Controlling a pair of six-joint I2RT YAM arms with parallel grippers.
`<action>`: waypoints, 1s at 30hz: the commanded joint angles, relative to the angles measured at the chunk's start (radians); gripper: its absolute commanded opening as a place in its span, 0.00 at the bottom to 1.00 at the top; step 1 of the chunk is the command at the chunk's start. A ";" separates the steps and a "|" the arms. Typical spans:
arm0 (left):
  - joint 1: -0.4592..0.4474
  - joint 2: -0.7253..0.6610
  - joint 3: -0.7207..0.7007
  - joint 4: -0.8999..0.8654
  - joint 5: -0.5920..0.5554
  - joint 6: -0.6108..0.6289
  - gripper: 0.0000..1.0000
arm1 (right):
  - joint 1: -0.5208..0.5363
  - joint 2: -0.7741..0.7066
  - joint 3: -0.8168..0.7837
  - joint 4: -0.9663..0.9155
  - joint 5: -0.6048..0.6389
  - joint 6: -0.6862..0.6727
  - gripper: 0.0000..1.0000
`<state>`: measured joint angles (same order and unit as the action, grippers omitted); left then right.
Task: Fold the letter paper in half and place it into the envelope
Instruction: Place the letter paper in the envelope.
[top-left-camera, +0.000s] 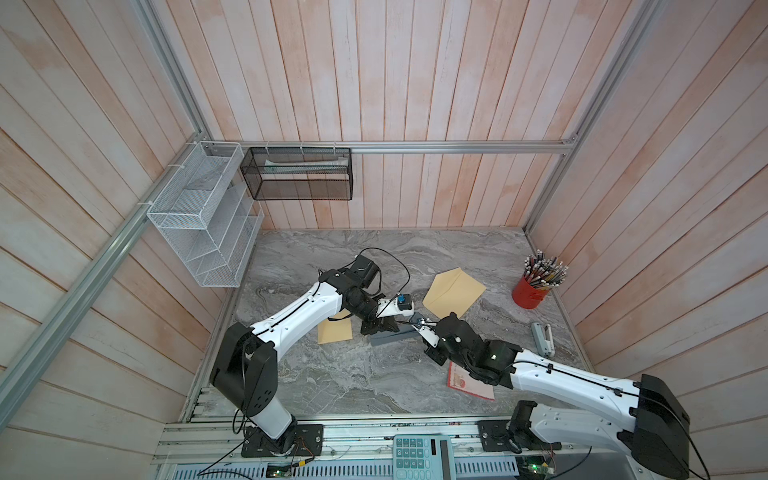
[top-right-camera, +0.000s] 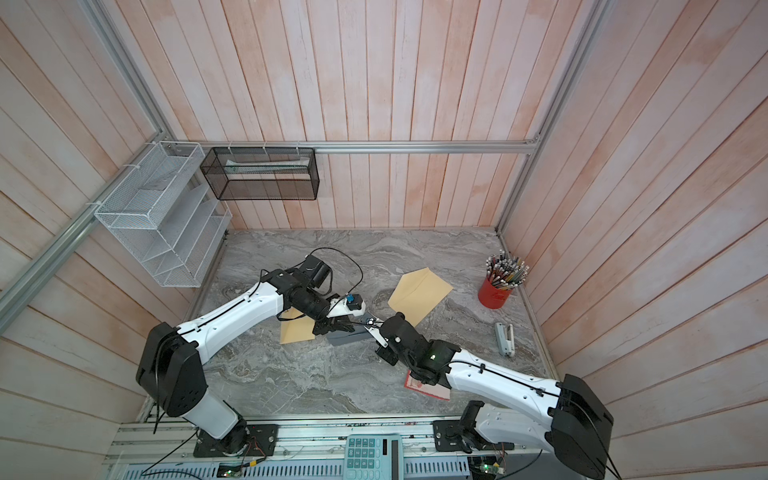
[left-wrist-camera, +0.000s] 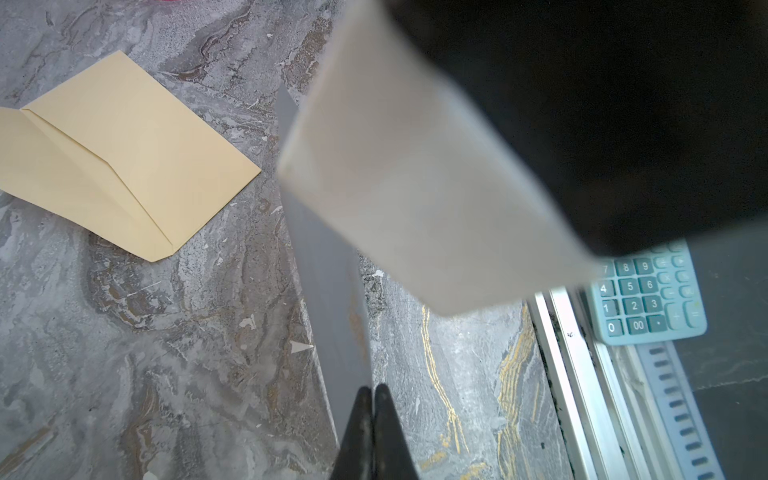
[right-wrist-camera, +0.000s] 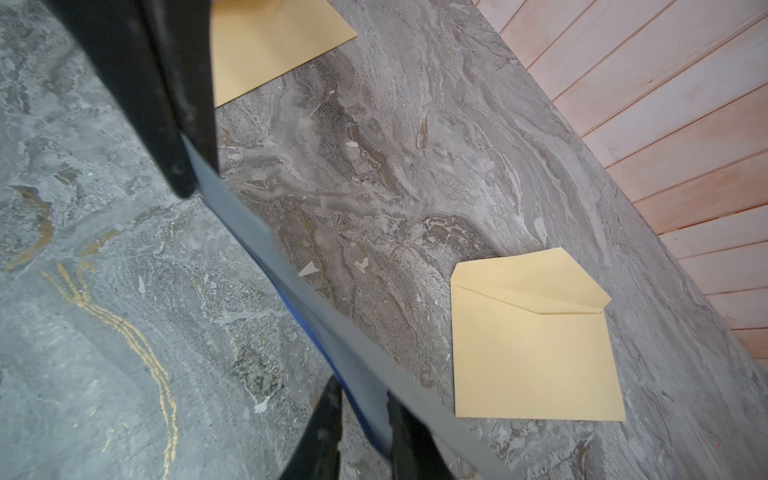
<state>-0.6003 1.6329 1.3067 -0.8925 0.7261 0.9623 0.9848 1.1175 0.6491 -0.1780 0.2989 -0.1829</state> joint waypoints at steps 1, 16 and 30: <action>0.000 0.009 0.014 -0.023 0.033 0.023 0.00 | -0.006 0.023 0.000 0.023 0.028 0.013 0.21; 0.001 0.003 0.013 -0.029 0.061 0.032 0.00 | -0.050 0.018 0.003 0.066 0.033 0.066 0.26; 0.000 0.006 0.012 -0.026 0.057 0.024 0.00 | -0.059 -0.098 0.011 0.004 -0.008 0.073 0.31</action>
<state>-0.5968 1.6329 1.3067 -0.9016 0.7593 0.9764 0.9321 1.0328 0.6491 -0.1482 0.3092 -0.1314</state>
